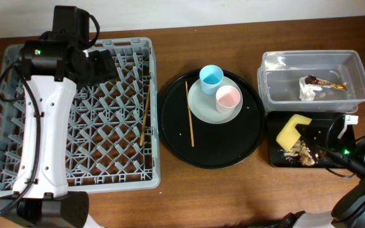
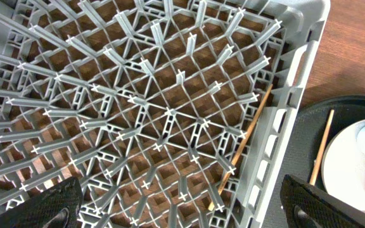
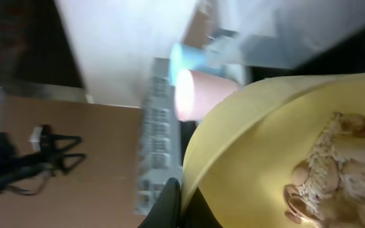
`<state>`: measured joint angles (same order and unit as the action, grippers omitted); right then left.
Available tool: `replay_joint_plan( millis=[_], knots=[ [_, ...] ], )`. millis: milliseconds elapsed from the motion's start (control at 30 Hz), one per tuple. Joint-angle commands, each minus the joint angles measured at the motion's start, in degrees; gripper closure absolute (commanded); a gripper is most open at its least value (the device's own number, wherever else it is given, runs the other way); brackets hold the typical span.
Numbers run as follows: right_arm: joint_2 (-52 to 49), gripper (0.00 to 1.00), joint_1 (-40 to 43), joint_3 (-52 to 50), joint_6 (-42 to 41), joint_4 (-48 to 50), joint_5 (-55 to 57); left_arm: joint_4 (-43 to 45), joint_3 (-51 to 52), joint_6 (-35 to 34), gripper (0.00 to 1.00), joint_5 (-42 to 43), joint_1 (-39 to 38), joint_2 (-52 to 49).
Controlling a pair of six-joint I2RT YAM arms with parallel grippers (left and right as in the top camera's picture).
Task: Sort waste into correct bins and load items into the dishwasher rack
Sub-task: 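Carry the yellow bowl over the black tray with the right gripper, then tip the yellow bowl to empty rice and shells onto the black tray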
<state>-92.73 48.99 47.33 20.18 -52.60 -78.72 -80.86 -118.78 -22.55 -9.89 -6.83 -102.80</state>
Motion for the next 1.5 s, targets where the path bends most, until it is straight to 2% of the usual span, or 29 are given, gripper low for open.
replay_joint_plan(
  millis=[0, 800, 933, 1000, 1100, 1233, 1300, 1367, 1467],
  knots=[
    [0.5, 0.96, 0.2, -0.2, 1.0, 0.9, -9.6, -0.1, -0.2, -0.8, 0.01, -0.3, 0.0, -0.3],
    [0.5, 0.96, 0.3, -0.5, -3.8, -1.7, -10.2, 0.0, -0.2, -0.8, 0.01, -0.3, 0.0, -0.3],
    [0.5, 0.96, 0.3, -0.4, -7.8, -2.3, -10.2, 0.0, -0.2, -0.8, 0.01, -0.3, 0.0, -0.3],
    [0.5, 0.96, 0.3, -0.4, -9.0, 1.0, -10.2, 0.0, -0.2, -0.7, 0.01, -0.3, 0.0, -0.3],
    [0.5, 0.96, 0.3, -0.4, -11.9, -3.0, -10.2, 0.0, -0.2, -0.7, 0.01, -0.3, 0.0, -0.3],
    [0.5, 0.96, 0.3, -0.4, -13.2, -0.9, -10.2, 0.0, -0.2, -0.8, 0.01, -0.3, 0.0, -0.3],
    [0.5, 0.96, 0.3, -0.4, -16.8, 4.9, -10.2, 0.0, -0.2, -0.7, 0.01, -0.3, 0.0, -0.3],
    [0.7, 0.96, 0.2, -0.4, -20.4, -0.3, -10.2, 0.0, -0.2, -0.8, 0.01, -0.3, 0.0, -0.3],
    [0.7, 0.96, 0.3, -0.4, -20.8, 4.7, -10.2, 0.0, -0.2, -0.8, 0.01, -0.3, 0.0, -0.3]
  ],
)
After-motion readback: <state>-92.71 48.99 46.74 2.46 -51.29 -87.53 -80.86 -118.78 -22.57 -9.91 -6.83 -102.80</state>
